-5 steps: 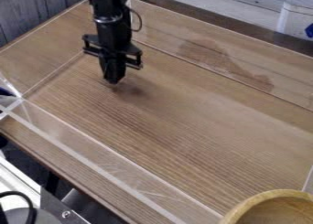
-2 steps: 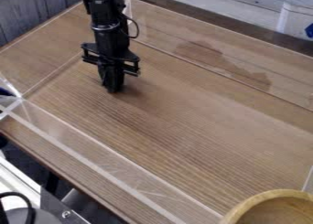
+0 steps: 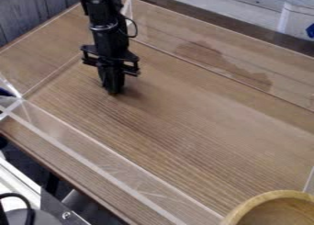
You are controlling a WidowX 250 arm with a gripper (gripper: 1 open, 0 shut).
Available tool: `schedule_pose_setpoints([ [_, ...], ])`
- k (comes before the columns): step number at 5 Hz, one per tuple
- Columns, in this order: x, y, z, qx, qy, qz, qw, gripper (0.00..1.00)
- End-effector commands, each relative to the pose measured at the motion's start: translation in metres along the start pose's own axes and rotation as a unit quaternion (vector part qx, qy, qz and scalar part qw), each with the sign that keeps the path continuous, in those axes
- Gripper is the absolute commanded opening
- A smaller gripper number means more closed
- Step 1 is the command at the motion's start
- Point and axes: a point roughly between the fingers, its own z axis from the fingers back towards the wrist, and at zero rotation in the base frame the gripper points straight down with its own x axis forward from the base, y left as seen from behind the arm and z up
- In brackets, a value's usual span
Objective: Remove the green block from inside the brown bowl and put it on the table
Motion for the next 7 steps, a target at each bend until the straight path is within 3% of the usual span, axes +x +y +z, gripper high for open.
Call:
schedule_pose_setpoints([
  [1, 0.011, 0.006, 0.025, 0.006, -0.04, 0.002, 0.9992, 0.0],
  [2, 0.011, 0.007, 0.025, 0.0, -0.04, 0.002, 0.9992, 0.0],
  [5, 0.013, 0.012, 0.014, 0.005, -0.032, 0.003, 0.9995, 0.0],
  [6, 0.012, 0.012, 0.016, 0.006, -0.029, 0.004, 0.9995, 1.0],
  [7, 0.011, 0.012, 0.019, 0.007, -0.027, 0.004, 0.9996, 1.0],
])
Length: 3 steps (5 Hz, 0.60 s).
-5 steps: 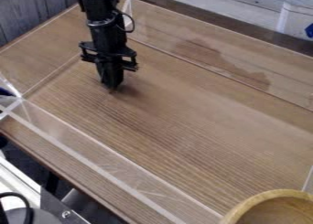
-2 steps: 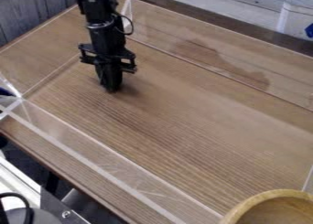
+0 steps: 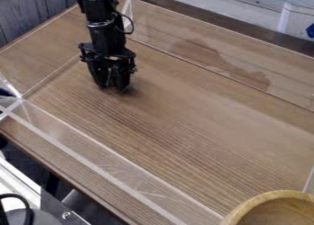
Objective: Remove the green block from inside the brown bowl and put it on the table
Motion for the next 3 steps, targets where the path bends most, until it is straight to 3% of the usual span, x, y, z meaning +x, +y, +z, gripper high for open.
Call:
schedule_pose_setpoints([
  [1, 0.008, 0.004, 0.032, 0.007, -0.038, 0.002, 0.9993, 1.0],
  [2, 0.004, 0.001, 0.066, -0.005, -0.068, -0.001, 0.9977, 1.0],
  [3, 0.001, -0.001, 0.071, -0.006, -0.071, -0.001, 0.9974, 1.0],
])
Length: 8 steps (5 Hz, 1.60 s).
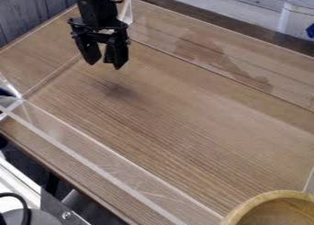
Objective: Remove the green block from inside the brown bowl and put it on the table
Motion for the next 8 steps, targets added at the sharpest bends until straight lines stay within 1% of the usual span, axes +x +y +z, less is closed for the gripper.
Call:
schedule_pose_setpoints([
  [1, 0.009, 0.005, 0.019, 0.021, -0.037, -0.001, 0.9991, 0.0],
  [3, 0.014, 0.013, -0.006, 0.036, -0.017, -0.001, 0.9992, 0.0],
  [4, 0.015, 0.013, -0.022, 0.043, -0.006, -0.006, 0.999, 0.0],
  [5, 0.016, 0.013, -0.034, 0.047, 0.001, -0.009, 0.9988, 0.0],
  [8, 0.017, 0.009, -0.042, 0.048, 0.011, -0.014, 0.9987, 0.0],
])
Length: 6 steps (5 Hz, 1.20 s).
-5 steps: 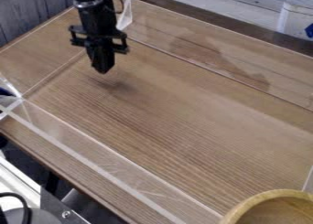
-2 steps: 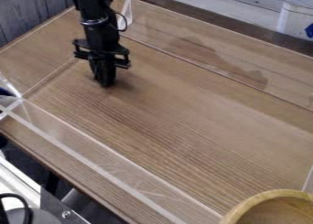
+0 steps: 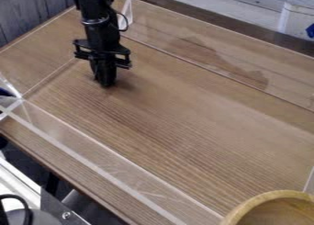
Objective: Remove the green block from inside the brown bowl and put it on the table
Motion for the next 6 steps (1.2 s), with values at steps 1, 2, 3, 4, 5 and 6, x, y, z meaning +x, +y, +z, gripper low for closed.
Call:
schedule_pose_setpoints([
  [1, 0.0058, -0.0011, 0.0043, 0.007, -0.009, -0.007, 0.9999, 0.0],
  [2, 0.0063, -0.0027, 0.0028, 0.007, -0.006, -0.008, 0.9999, 0.0],
  [3, 0.0065, -0.0038, 0.0014, 0.008, -0.003, -0.009, 0.9999, 0.0],
  [4, 0.0065, -0.0048, 0.0006, 0.008, 0.001, -0.01, 0.9999, 0.0],
  [5, 0.0082, -0.0059, 0.0037, 0.005, 0.001, -0.01, 0.9999, 0.0],
  [6, 0.0096, -0.007, 0.0069, 0.001, 0.001, -0.011, 0.9999, 0.0],
])
